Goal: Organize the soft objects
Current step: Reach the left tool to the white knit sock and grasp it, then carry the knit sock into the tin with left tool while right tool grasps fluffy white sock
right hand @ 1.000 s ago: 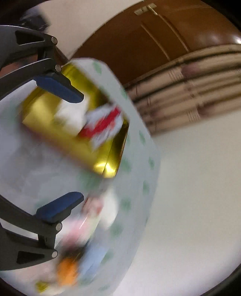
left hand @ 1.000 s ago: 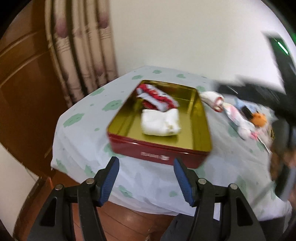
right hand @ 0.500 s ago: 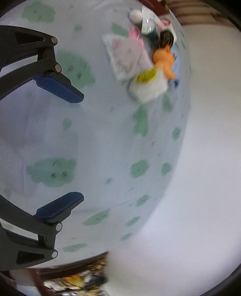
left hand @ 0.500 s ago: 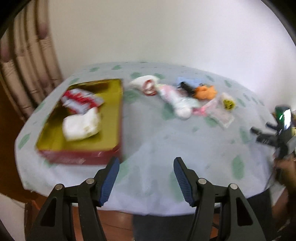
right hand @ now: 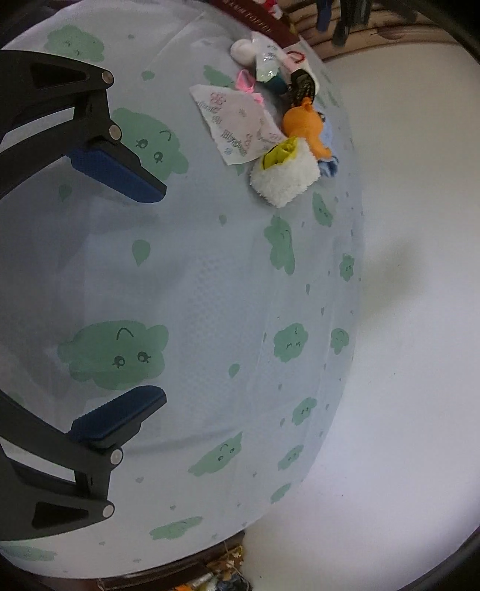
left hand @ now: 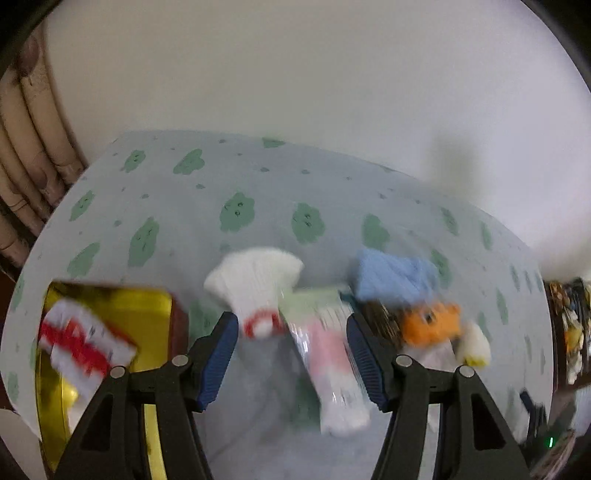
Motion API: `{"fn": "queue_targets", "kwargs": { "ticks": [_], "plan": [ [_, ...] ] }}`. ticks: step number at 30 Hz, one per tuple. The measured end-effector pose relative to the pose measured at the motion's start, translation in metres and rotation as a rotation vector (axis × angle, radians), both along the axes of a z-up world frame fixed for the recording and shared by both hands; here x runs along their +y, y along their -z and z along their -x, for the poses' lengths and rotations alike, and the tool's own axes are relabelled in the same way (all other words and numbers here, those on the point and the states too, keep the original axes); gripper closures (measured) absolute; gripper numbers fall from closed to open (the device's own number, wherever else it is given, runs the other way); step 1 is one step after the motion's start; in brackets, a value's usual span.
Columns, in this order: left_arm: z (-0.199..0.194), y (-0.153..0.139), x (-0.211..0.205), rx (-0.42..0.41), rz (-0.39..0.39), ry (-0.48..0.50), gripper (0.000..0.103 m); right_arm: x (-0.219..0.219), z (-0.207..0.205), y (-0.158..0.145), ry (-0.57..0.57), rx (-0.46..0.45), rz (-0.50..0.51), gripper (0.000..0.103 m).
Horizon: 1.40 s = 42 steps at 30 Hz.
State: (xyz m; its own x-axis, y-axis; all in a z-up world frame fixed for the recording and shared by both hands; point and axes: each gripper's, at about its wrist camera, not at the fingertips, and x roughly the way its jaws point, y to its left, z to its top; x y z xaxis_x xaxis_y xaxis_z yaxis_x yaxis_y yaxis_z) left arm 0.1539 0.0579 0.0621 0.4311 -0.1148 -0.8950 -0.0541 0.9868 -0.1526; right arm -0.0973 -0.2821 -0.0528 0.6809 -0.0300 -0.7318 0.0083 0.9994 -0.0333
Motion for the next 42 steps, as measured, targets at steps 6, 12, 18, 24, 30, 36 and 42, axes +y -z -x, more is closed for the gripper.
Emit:
{"fn": "queue_targets", "kwargs": {
  "ticks": [6, 12, 18, 24, 30, 36, 42],
  "plan": [
    [-0.048, 0.044, 0.023, 0.159, 0.066, -0.106, 0.04, 0.0, -0.002, 0.001, -0.021, 0.007, -0.026, 0.004],
    [-0.061, 0.069, 0.034, 0.248, 0.066, -0.176, 0.04, 0.0, -0.005, 0.003, -0.034, 0.022, -0.04, 0.004],
    [-0.068, 0.089, 0.03, 0.273, 0.015, -0.177, 0.04, 0.001, -0.006, 0.004, -0.042, 0.031, -0.043, 0.004],
    [-0.06, 0.09, 0.027, 0.191, -0.015, -0.198, 0.075, 0.002, -0.009, 0.006, -0.042, 0.047, -0.04, 0.004],
    [-0.038, 0.06, 0.036, 0.098, 0.068, -0.205, 0.084, 0.002, -0.009, 0.008, -0.04, 0.055, -0.034, 0.003],
    [0.015, 0.0, 0.021, -0.088, 0.101, -0.123, 0.084, 0.001, -0.008, 0.007, -0.042, 0.05, -0.04, 0.003],
    [0.084, -0.035, -0.011, -0.178, 0.169, -0.033, 0.084, -0.003, -0.004, 0.001, -0.044, 0.012, -0.06, 0.003]
  ]
}}
